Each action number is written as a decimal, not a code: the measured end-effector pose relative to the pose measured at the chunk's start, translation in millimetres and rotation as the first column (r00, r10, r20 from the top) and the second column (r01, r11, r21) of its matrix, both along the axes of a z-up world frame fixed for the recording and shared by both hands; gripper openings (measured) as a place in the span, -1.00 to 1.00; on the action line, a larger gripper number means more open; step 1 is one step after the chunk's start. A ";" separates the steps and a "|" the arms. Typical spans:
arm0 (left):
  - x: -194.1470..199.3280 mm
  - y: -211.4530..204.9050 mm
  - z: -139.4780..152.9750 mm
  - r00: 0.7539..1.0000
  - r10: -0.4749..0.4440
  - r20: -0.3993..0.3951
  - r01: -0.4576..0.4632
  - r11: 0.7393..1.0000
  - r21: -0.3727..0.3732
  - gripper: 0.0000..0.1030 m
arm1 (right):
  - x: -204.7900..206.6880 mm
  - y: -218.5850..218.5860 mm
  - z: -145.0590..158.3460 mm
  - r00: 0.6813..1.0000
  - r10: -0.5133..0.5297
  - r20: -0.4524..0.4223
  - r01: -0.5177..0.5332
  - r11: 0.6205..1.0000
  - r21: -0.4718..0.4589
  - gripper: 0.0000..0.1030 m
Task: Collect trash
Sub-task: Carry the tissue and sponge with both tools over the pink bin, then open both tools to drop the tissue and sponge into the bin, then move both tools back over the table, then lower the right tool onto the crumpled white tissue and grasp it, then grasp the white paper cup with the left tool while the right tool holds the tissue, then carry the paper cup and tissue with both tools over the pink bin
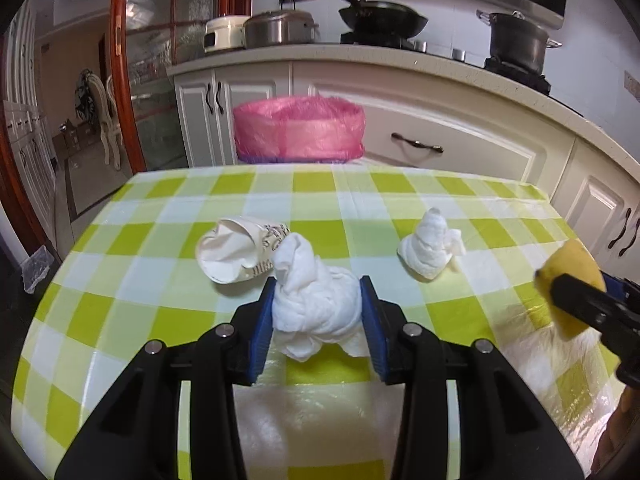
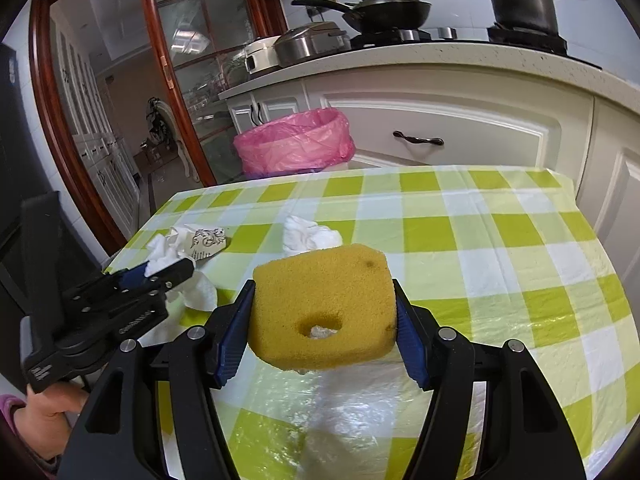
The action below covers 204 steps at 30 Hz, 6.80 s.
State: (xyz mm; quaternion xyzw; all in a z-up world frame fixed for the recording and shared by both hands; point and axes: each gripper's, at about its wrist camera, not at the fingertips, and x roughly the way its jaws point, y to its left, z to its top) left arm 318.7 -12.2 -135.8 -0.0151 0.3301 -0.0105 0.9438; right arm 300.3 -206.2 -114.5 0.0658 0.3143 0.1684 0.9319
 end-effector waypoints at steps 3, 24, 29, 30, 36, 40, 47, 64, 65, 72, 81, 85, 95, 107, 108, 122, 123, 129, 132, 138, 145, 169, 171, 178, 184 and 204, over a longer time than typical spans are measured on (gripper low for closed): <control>-10.3 1.6 5.4 0.999 -0.011 0.030 0.011 1.000 0.016 -0.23 | -0.4 9.0 2.3 1.000 0.011 0.004 -0.011 1.000 -0.012 0.19; -29.5 42.4 42.3 0.988 0.008 0.156 -0.011 1.000 0.016 -0.23 | 14.2 65.4 33.7 0.991 0.097 0.088 -0.090 0.993 -0.080 0.19; -17.0 50.8 60.0 0.984 0.005 0.181 -0.008 1.000 0.013 -0.23 | 32.3 68.1 45.3 0.988 0.101 0.114 -0.092 0.992 -0.087 0.19; -13.9 52.5 62.9 0.983 0.005 0.185 -0.008 1.000 0.015 -0.23 | 37.1 68.1 48.3 0.987 0.102 0.120 -0.092 0.992 -0.085 0.19; 14.6 58.7 80.4 0.979 -0.002 0.202 -0.002 1.000 0.021 -0.23 | 66.7 71.5 60.3 0.983 0.115 0.144 -0.102 0.991 -0.091 0.19; 37.7 58.8 84.6 0.979 -0.011 0.201 0.007 1.000 0.024 -0.23 | 91.7 74.2 63.8 0.982 0.125 0.140 -0.114 0.990 -0.087 0.19; 99.9 66.8 95.3 0.981 -0.015 0.195 0.012 1.000 0.014 -0.23 | 153.3 79.6 69.2 0.981 0.147 0.126 -0.135 0.985 -0.103 0.19; 278.7 89.5 94.6 0.985 -0.036 0.170 0.038 0.999 -0.009 -0.19 | 318.5 107.6 73.4 0.968 0.216 0.129 -0.199 0.971 -0.134 0.19; 290.1 92.4 93.6 0.986 -0.029 0.167 0.033 0.999 -0.019 -0.19 | 328.8 108.6 72.6 0.968 0.216 0.125 -0.201 0.972 -0.123 0.19; 353.0 101.3 76.9 0.990 -0.024 0.137 0.027 0.999 -0.023 -0.18 | 388.6 116.8 57.2 0.964 0.244 0.111 -0.236 0.969 -0.080 0.23; 373.4 114.2 50.4 0.993 -0.007 0.114 0.013 0.999 -0.046 0.26 | 403.8 108.9 32.8 0.962 0.255 0.096 -0.250 0.966 -0.069 0.57; 355.7 119.5 52.0 0.994 0.018 0.109 -0.012 0.998 -0.056 0.26 | 392.7 97.5 36.1 0.965 0.246 0.096 -0.242 0.969 -0.051 0.57; 230.1 108.1 78.0 0.983 0.061 0.173 -0.060 0.998 -0.014 0.78 | 276.9 67.1 58.3 0.981 0.169 0.092 -0.167 0.985 -0.038 0.57; 68.3 67.9 65.5 0.975 0.097 0.200 -0.112 0.992 0.062 0.88 | 134.1 38.3 23.0 0.999 -0.003 0.043 0.005 0.999 -0.039 0.57; 54.5 65.8 62.2 0.972 0.108 0.209 -0.123 0.990 0.061 0.88 | 126.8 38.1 18.6 0.999 -0.012 0.039 0.014 0.999 -0.039 0.57; -17.2 85.7 37.5 0.974 0.183 0.135 -0.183 0.983 -0.010 0.88 | 110.6 61.3 -32.9 0.992 -0.091 -0.090 0.082 0.992 -0.099 0.57; -18.7 88.2 36.2 0.975 0.179 0.130 -0.178 0.984 -0.020 0.88 | 112.3 61.1 -34.6 0.990 -0.102 -0.097 0.093 0.991 -0.099 0.57; -20.6 96.3 27.9 0.978 0.177 0.110 -0.176 0.984 -0.019 0.86 | 114.8 64.5 -41.5 0.988 -0.106 -0.116 0.092 0.989 -0.119 0.48; -13.6 97.8 21.1 0.981 0.175 0.084 -0.173 0.984 -0.030 0.86 | 115.7 64.5 -41.3 0.987 -0.106 -0.119 0.092 0.989 -0.113 0.41; 11.7 87.4 7.2 0.988 0.151 0.034 -0.151 0.988 0.008 0.86 | 118.7 63.1 -45.9 0.983 -0.093 -0.161 0.079 0.992 -0.096 0.19; 45.1 79.7 -10.7 0.990 0.134 -0.046 -0.134 0.991 -0.013 0.74 | 117.5 62.5 -48.4 0.983 -0.049 -0.175 0.038 0.997 -0.067 -0.31; 93.3 51.9 -24.0 0.993 0.082 -0.088 -0.083 0.996 -0.009 0.31 | 93.4 38.0 -13.7 0.997 -0.016 -0.076 0.017 1.000 0.008 -0.36; 89.0 51.3 -19.5 0.994 0.081 -0.076 -0.082 0.996 -0.018 0.31 | 92.9 38.4 -13.4 0.997 -0.017 -0.076 0.017 1.000 0.007 -0.36; 70.4 52.5 2.3 0.997 0.079 -0.016 -0.079 0.996 -0.042 0.31 | 86.3 46.9 -5.2 0.998 -0.007 -0.055 0.007 1.000 -0.004 -0.36; 51.3 50.5 21.9 0.995 0.072 0.062 -0.071 0.997 -0.024 0.31 | 81.3 54.1 9.1 1.000 0.004 -0.015 -0.004 1.000 -0.018 -0.36; 29.8 68.8 74.3 0.960 0.106 0.258 -0.094 0.994 -0.060 0.31 | 77.4 72.7 68.6 0.982 0.058 0.179 -0.050 0.998 -0.048 -0.36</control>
